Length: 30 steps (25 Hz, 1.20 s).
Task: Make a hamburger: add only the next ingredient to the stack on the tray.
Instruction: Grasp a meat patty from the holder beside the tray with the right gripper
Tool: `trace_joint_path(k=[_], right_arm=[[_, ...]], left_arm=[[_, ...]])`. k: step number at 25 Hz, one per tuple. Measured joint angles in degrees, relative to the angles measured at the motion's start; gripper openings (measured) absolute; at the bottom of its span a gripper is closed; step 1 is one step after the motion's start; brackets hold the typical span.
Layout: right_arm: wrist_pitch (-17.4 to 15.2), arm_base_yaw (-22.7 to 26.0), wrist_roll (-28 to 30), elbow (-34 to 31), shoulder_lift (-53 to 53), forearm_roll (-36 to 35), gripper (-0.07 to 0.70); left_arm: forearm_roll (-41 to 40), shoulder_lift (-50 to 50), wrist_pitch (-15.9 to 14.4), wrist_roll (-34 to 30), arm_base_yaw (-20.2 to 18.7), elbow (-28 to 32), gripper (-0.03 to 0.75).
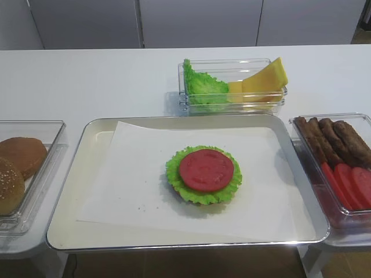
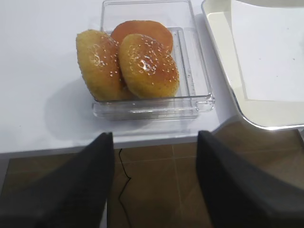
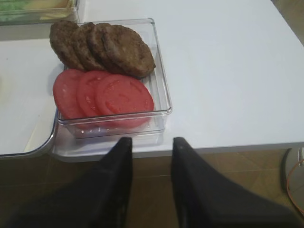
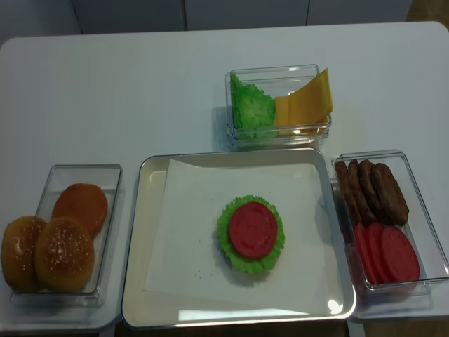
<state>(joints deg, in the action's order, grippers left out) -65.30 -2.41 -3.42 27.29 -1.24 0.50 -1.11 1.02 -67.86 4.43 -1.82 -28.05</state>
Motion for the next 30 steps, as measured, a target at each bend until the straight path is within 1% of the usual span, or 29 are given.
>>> trace_joint_path(k=[13,30], right_arm=[[0.03,0.0,0.0,0.0,0.0,0.0,0.106],[0.03,0.0,0.51,0.0,0.0,0.0,0.096]], left_arm=[[0.0,0.0,0.0,0.0,0.0,0.0,0.409],[0.0,0.0,0.0,0.0,0.0,0.0,0.409]])
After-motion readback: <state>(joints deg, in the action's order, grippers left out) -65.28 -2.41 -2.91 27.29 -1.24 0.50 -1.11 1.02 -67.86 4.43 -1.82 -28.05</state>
